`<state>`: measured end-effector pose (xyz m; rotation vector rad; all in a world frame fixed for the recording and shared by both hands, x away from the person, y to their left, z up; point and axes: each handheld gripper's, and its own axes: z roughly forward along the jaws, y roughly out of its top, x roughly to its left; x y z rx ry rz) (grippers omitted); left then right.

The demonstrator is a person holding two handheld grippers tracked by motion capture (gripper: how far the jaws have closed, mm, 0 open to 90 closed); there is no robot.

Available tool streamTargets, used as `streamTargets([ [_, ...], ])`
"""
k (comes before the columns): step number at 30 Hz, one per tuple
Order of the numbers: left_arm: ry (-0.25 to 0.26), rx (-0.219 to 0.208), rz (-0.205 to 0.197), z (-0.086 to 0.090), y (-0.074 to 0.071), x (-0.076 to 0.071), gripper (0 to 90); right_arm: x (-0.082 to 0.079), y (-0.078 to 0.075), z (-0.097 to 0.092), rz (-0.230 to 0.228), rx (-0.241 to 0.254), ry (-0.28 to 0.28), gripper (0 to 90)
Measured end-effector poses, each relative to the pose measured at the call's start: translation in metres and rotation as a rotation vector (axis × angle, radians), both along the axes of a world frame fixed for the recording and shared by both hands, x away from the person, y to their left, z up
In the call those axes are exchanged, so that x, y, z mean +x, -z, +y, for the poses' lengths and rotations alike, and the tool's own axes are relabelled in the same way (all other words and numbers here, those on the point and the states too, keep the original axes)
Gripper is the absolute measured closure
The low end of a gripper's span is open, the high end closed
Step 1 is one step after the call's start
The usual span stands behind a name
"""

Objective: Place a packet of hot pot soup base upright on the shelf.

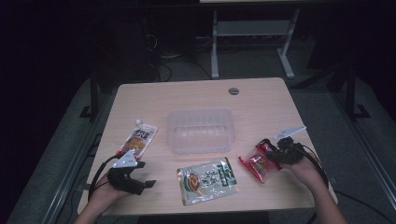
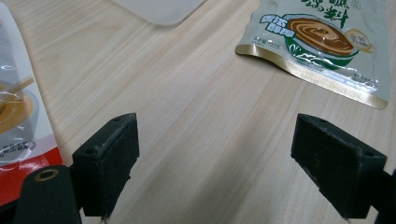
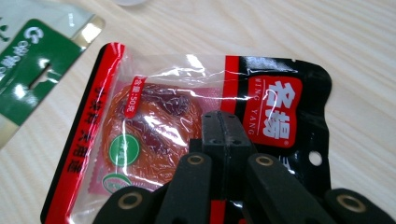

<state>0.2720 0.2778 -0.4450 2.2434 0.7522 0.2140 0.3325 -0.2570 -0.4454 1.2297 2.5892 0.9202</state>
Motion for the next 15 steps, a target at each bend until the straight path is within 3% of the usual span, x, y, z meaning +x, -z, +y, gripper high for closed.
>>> streamTargets([
  [15, 0.005, -0.01, 0.0, -0.002, -0.001, -0.003, 17.6, -0.014, -0.004, 0.035, 0.022, -0.036, -0.118, 89.8],
])
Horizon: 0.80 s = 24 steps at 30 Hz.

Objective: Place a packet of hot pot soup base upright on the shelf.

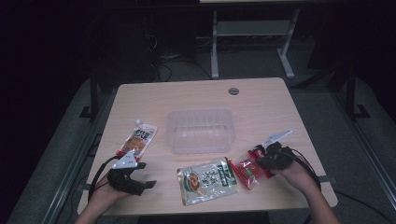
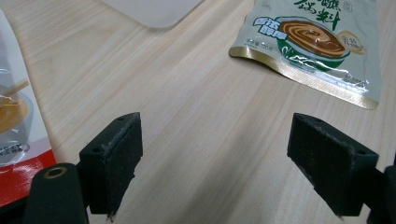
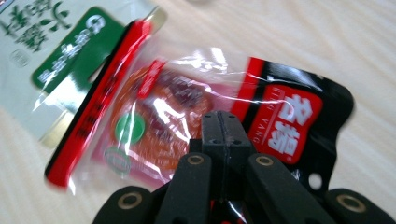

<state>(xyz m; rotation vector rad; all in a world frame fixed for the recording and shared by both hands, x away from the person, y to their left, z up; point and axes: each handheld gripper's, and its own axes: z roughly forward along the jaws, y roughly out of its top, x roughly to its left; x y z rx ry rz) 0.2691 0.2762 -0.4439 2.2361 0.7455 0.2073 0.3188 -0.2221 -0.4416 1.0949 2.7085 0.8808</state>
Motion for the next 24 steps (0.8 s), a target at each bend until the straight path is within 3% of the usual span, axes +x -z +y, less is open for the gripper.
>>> streamTargets([
  [4, 0.007, -0.003, 0.001, -0.002, 0.0, 0.0, 18.9, -0.012, 0.0, 0.001, 0.003, 0.007, -0.013, 89.8],
  [12, 0.02, -0.033, -0.022, -0.007, -0.005, -0.004, 22.5, -0.014, -0.003, -0.002, -0.014, 0.008, -0.011, 88.5],
  [13, 0.028, -0.043, -0.019, -0.009, -0.006, -0.005, 25.0, -0.014, -0.005, -0.003, -0.022, 0.017, -0.001, 86.6],
  [14, 0.034, -0.051, -0.018, -0.011, -0.007, -0.005, 33.0, -0.015, -0.01, -0.007, -0.043, 0.04, 0.024, 79.9],
  [15, 0.041, -0.056, -0.021, -0.014, -0.008, -0.005, 33.0, -0.015, -0.01, -0.007, -0.043, 0.04, 0.024, 79.9],
  [16, 0.06, -0.067, -0.038, -0.02, -0.012, -0.006, 41.4, -0.017, -0.013, -0.011, -0.054, 0.064, 0.059, 70.4],
  [18, 0.066, -0.076, -0.04, -0.024, -0.014, -0.005, 49.9, -0.017, -0.014, -0.012, -0.068, 0.072, 0.07, 59.2],
  [19, 0.07, -0.084, -0.043, -0.028, -0.016, -0.005, 49.9, -0.017, -0.014, -0.012, -0.068, 0.072, 0.07, 59.2],
  [21, 0.094, -0.096, -0.05, -0.04, -0.02, -0.004, 61.0, -0.019, -0.015, -0.013, -0.074, 0.08, 0.098, 50.7],
  [24, 0.131, -0.082, -0.043, -0.056, -0.022, -0.002, 78.1, -0.021, -0.015, -0.017, -0.096, 0.099, 0.128, 39.1],
])
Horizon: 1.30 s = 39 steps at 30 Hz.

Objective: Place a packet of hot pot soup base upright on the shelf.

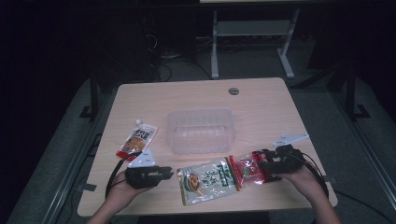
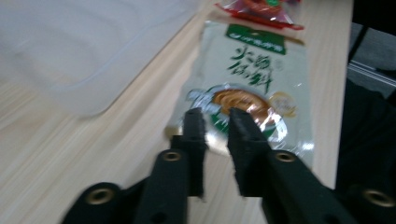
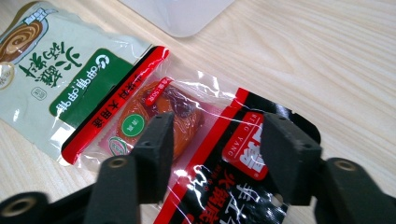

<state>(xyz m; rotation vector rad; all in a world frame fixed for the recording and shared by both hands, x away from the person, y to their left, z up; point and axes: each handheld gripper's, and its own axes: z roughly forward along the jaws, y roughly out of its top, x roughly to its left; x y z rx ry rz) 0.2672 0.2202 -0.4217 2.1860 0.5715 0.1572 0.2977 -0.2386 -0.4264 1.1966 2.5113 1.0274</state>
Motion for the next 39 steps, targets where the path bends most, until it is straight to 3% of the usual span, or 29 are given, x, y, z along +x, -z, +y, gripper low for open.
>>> streamTargets([
  [1, 0.016, 0.006, 0.001, -0.007, -0.001, 0.001, 78.1, 0.0, 0.0, 0.0, 0.0, 0.0, 0.0, 39.1],
  [4, 0.061, 0.021, 0.007, -0.028, -0.003, 0.007, 89.5, -0.003, 0.002, -0.007, -0.024, 0.018, 0.04, 32.7],
  [15, 0.195, 0.015, -0.005, -0.096, -0.008, 0.019, 89.5, -0.017, 0.007, -0.021, -0.026, 0.041, 0.086, 28.2],
  [19, 0.239, 0.019, -0.023, -0.125, -0.006, 0.024, 89.5, -0.023, 0.009, -0.024, -0.032, 0.024, 0.088, 27.1],
  [24, 0.266, 0.018, -0.029, -0.147, -0.004, 0.032, 89.5, -0.024, 0.01, -0.031, -0.057, 0.028, 0.096, 26.7],
  [30, 0.295, 0.013, -0.028, -0.177, -0.001, 0.046, 89.5, -0.032, 0.013, -0.04, -0.045, 0.033, 0.125, 26.5],
  [39, 0.3, 0.036, -0.015, -0.198, 0.015, 0.056, 89.5, -0.035, 0.016, -0.048, -0.041, 0.045, 0.147, 25.5],
])
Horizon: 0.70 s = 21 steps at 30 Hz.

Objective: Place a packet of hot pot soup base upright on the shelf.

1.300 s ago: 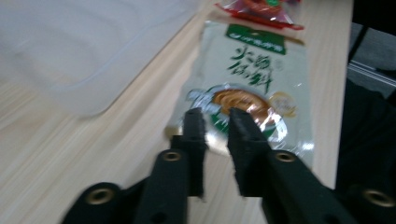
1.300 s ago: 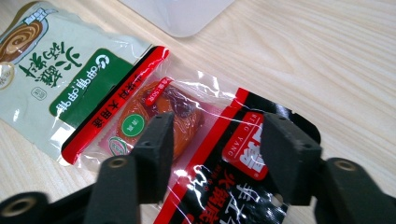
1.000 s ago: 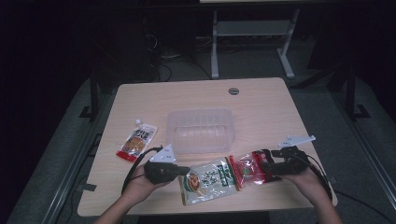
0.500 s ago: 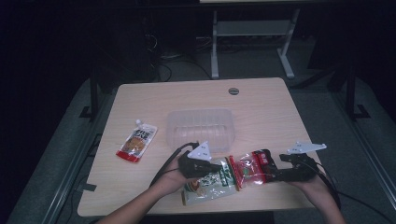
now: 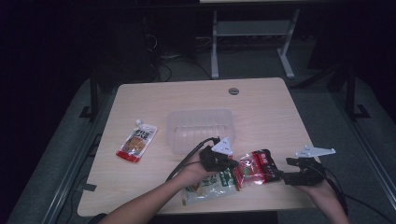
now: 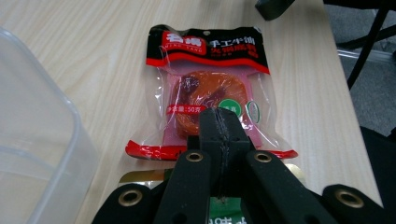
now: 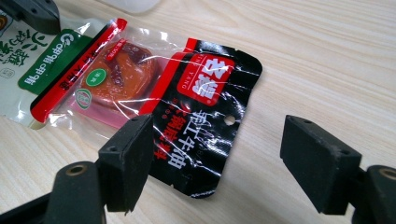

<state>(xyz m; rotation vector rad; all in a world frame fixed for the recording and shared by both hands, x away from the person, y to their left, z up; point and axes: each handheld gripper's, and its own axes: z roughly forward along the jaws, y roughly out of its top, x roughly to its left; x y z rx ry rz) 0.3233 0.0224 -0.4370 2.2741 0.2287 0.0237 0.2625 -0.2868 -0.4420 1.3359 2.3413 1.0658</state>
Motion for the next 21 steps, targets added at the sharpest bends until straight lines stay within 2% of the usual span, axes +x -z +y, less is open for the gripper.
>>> streamTargets([
  [7, -0.012, 0.016, 0.015, -0.004, 0.013, 0.001, 89.4, -0.001, -0.001, -0.002, 0.001, 0.002, 0.011, 25.2],
  [13, -0.004, 0.039, 0.008, -0.007, 0.017, 0.001, 89.5, -0.001, -0.001, -0.002, 0.0, 0.001, 0.011, 25.2],
  [21, -0.007, 0.063, 0.021, -0.008, 0.024, 0.002, 89.5, -0.001, -0.002, -0.002, -0.002, 0.007, 0.013, 24.6],
])
